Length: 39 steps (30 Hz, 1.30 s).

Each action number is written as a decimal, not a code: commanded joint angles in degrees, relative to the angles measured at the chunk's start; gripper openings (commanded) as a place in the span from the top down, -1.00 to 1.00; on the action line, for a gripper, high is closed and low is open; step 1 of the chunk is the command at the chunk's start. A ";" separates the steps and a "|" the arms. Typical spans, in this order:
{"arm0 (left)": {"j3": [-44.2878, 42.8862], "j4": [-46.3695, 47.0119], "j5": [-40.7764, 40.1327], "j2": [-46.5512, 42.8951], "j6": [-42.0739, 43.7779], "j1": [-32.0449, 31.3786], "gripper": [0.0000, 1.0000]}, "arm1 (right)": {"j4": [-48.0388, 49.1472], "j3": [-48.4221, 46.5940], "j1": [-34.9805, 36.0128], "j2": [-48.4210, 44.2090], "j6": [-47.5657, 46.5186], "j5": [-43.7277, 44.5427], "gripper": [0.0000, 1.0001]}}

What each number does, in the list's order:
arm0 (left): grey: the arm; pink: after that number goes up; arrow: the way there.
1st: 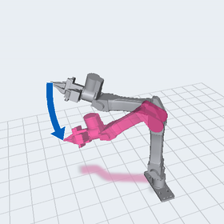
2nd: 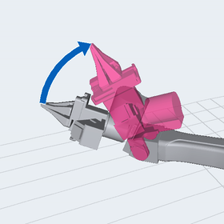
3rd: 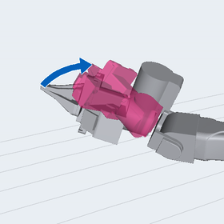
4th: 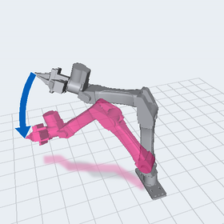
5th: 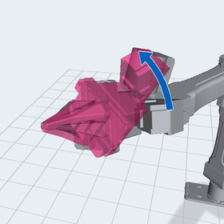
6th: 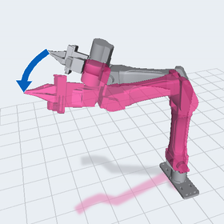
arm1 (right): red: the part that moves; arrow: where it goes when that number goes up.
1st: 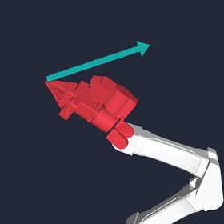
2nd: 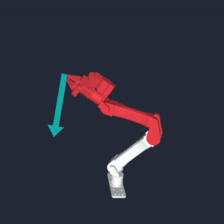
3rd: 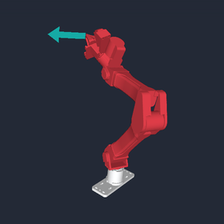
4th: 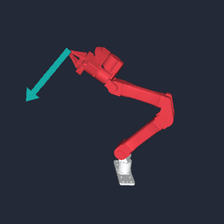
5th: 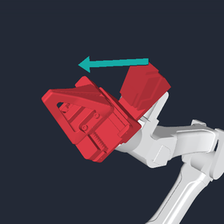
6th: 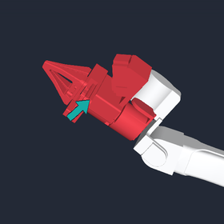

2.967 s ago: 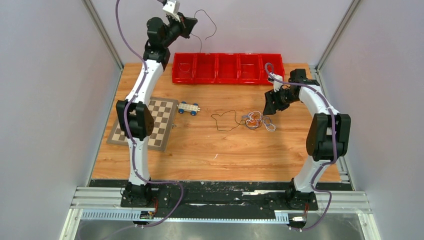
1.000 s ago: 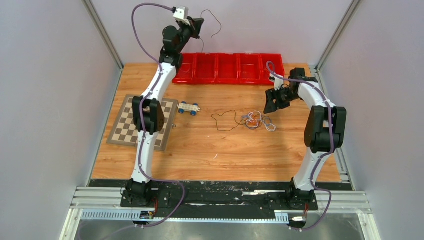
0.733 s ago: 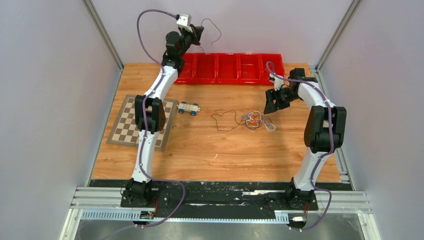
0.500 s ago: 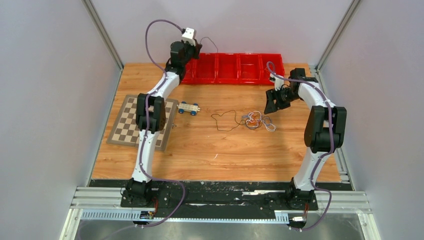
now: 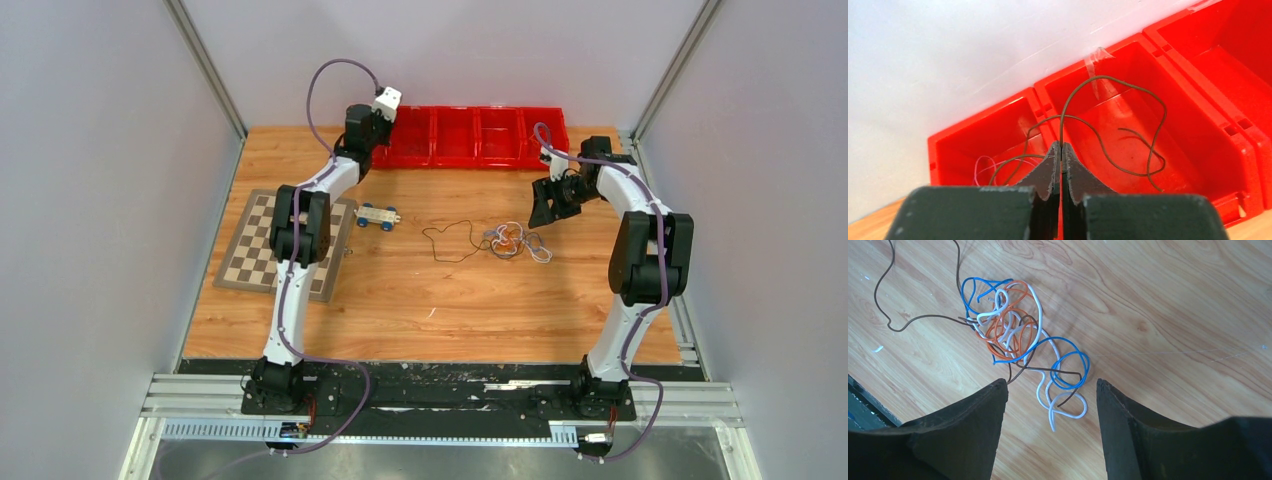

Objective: Untangle the cables

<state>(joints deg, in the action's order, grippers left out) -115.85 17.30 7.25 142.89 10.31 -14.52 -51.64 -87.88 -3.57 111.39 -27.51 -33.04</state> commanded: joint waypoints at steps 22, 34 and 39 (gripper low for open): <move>-1.85 -12.52 19.97 -12.77 12.78 -0.34 -0.16 | 0.11 -0.93 -0.73 -0.34 0.21 -1.19 -0.28; -7.72 -20.16 19.88 -12.17 -28.75 8.22 -0.46 | 0.15 -1.93 -0.82 0.35 1.31 -2.98 -0.28; 2.59 -18.98 17.61 -14.84 -40.08 8.42 -0.26 | 0.17 -1.89 -0.82 0.02 1.43 -2.65 -0.28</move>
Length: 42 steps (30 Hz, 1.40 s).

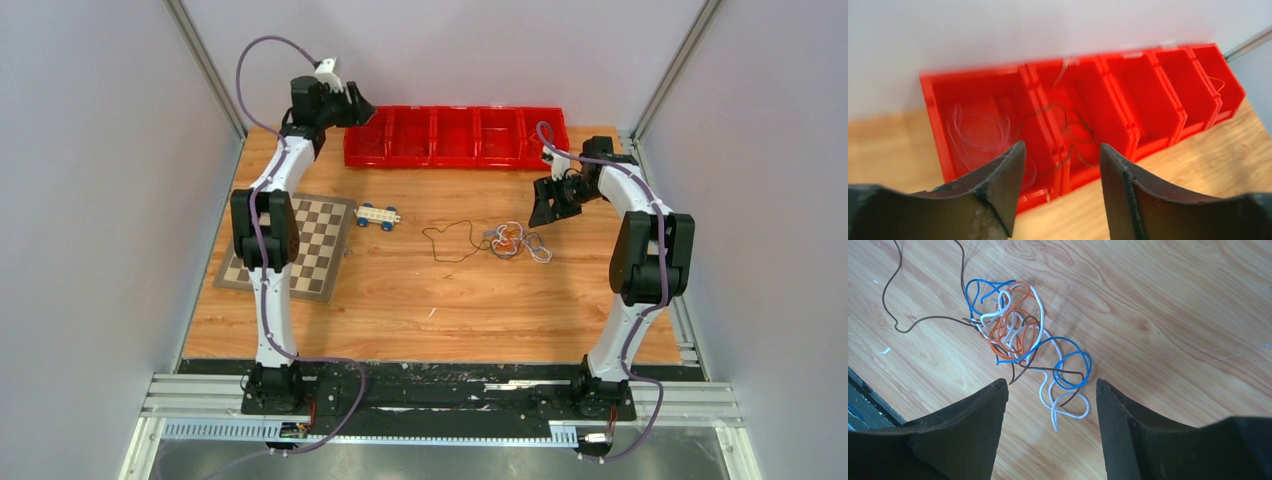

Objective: Untangle the cables

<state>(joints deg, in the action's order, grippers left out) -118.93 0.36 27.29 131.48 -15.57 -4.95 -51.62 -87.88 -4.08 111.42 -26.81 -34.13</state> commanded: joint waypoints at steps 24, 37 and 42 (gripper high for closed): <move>4.45 -7.87 -18.28 2.71 -18.90 -2.71 0.05 | 0.04 -1.97 -0.32 0.06 1.51 -0.21 -0.27; 0.46 -6.14 -16.91 6.86 -19.96 -3.15 0.19 | -0.96 -1.25 -0.32 -0.32 1.06 1.36 -0.25; -0.39 -5.76 -16.28 8.11 -20.94 -3.48 0.31 | -1.29 -1.49 -0.32 -0.28 1.07 1.88 -0.24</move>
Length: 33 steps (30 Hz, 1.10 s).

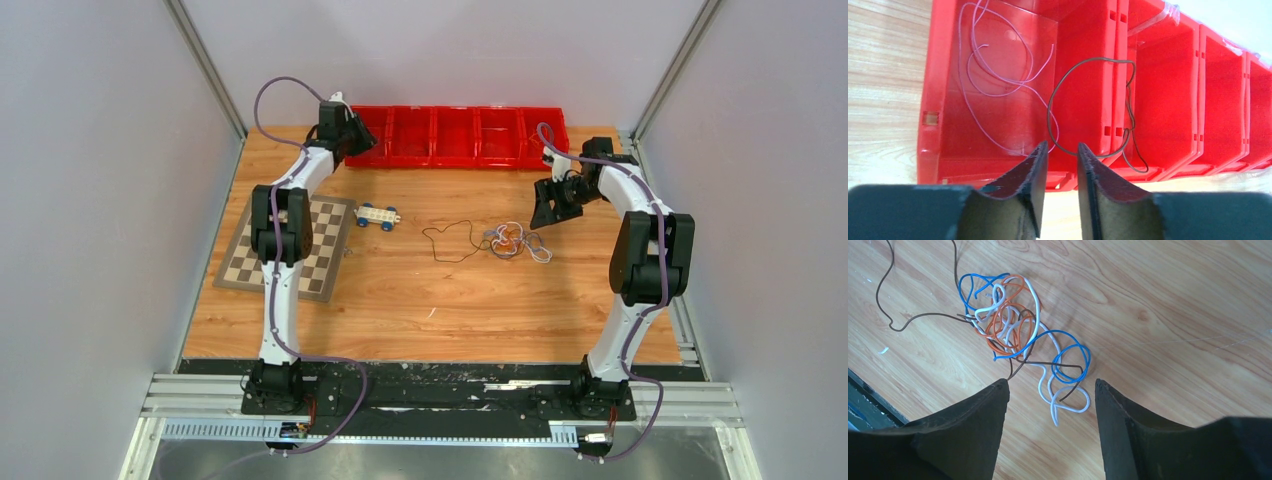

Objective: Untangle the cables

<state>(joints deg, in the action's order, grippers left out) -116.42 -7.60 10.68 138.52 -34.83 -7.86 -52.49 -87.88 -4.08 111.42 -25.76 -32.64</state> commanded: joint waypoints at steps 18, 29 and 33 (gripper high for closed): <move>-2.51 1.78 -0.63 1.62 -2.97 -0.68 0.11 | -0.89 -2.28 -0.32 0.29 -0.21 1.01 -0.23; -2.03 2.91 0.60 2.09 -2.98 -0.58 0.33 | -0.88 -2.70 -0.32 0.80 -0.03 0.93 -0.22; -1.28 6.55 4.83 1.63 -2.85 -0.59 0.45 | -1.03 -2.86 -0.32 0.94 -0.01 0.78 -0.23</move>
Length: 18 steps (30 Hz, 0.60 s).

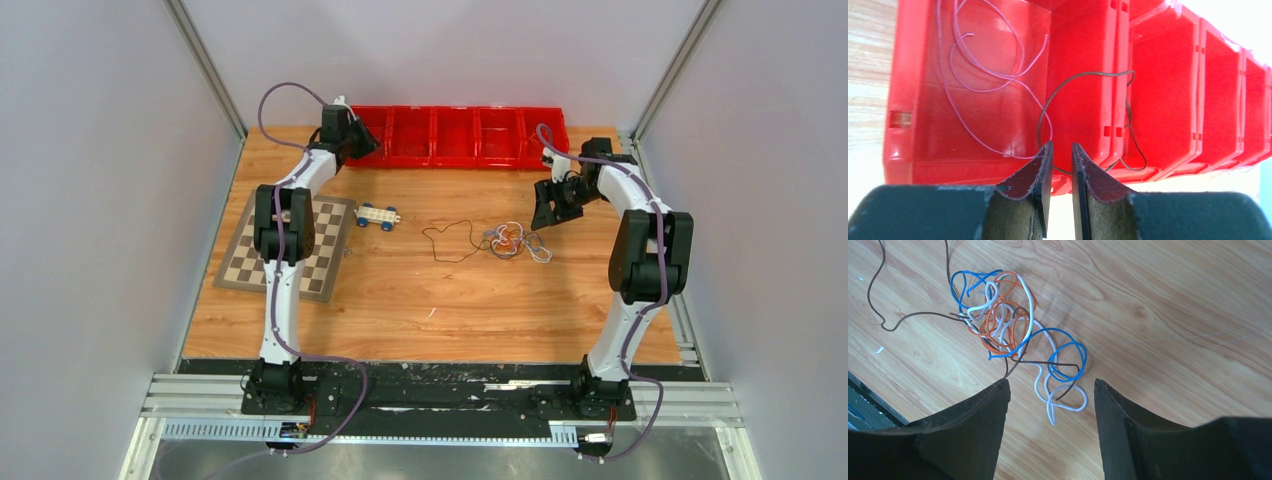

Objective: Untangle the cables

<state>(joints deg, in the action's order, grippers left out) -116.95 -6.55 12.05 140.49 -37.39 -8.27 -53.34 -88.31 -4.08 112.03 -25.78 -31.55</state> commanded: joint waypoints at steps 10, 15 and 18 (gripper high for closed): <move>1.68 8.17 6.29 -7.67 24.26 0.16 0.27 | -0.71 -3.56 -0.40 0.10 -1.26 0.05 -0.23; -4.49 -4.61 9.76 -6.75 44.60 -0.34 0.06 | -0.71 -3.22 -0.41 -0.22 -1.65 -0.20 -0.23; -3.14 -6.41 13.43 -7.38 54.01 -0.47 0.02 | -0.64 -3.16 -0.49 0.05 -1.66 -0.80 -0.23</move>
<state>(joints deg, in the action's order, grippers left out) -118.93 -7.51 20.10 137.91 -2.26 -8.32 -54.02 -89.69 -4.12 112.42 -26.57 -31.53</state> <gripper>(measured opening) 0.480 0.615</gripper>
